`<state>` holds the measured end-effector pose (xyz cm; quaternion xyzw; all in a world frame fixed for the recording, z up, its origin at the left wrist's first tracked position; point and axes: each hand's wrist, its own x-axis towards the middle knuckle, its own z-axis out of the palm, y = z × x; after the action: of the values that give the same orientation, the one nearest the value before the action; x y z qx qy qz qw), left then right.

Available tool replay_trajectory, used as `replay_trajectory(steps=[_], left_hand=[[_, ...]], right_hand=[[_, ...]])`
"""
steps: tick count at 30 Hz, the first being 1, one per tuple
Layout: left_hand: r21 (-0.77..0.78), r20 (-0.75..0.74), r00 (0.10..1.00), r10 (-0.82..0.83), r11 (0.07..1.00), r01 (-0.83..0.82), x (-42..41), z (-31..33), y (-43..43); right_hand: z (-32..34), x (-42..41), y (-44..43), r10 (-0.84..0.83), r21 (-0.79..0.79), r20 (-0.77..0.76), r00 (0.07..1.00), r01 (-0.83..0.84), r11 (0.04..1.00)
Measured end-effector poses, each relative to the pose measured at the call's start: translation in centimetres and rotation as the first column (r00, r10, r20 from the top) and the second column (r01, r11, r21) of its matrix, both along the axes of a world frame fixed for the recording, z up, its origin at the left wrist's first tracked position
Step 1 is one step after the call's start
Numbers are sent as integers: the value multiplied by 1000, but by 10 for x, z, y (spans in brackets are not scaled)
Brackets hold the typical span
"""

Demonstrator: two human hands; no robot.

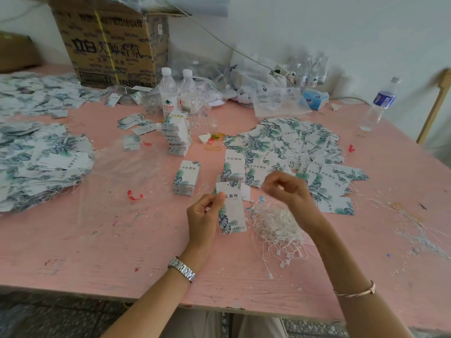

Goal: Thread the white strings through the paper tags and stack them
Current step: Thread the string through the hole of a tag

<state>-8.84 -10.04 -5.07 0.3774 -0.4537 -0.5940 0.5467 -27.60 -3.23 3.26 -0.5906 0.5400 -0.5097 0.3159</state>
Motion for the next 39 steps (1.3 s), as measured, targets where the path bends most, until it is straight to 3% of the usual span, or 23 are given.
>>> replay_trajectory(steps=[2, 5, 10, 15, 18, 23, 27, 31, 39], left_hand=[[-15, -5, 1000, -19, 1000, 19, 0, 0, 1], [-24, -15, 1000, -21, 999, 21, 1, 0, 1], [-36, -6, 1000, -16, 999, 16, 1, 1, 1], [-62, 6, 1000, -29, 998, 30, 1, 4, 3], [-59, -7, 999, -36, 998, 35, 1, 6, 5], [-56, -25, 998, -63, 997, 61, 2, 8, 6], [-55, -30, 993, -110, 993, 109, 1, 10, 8], [-78, -19, 989, -144, 987, 143, 0, 11, 10], [-92, 37, 984, -173, 980, 176, -1, 12, 12]], right_hand=[[17, -3, -2, -30, -58, 202, 979, 42, 997], [41, -7, -6, -27, -131, 364, 931, 80, 988], [77, -11, -12, 25, -258, 476, 879, 112, 960], [97, -10, -16, 225, -377, 532, 816, -9, 926], [88, -4, -17, 259, -329, 507, 822, -93, 940], [39, 0, -18, 42, -69, 253, 966, -25, 997], [0, 7, -20, -33, 64, 166, 986, 23, 998], [-25, 15, -21, -39, 78, 192, 981, 24, 997], [-34, 17, -23, 99, -10, 104, 990, -98, 995]])
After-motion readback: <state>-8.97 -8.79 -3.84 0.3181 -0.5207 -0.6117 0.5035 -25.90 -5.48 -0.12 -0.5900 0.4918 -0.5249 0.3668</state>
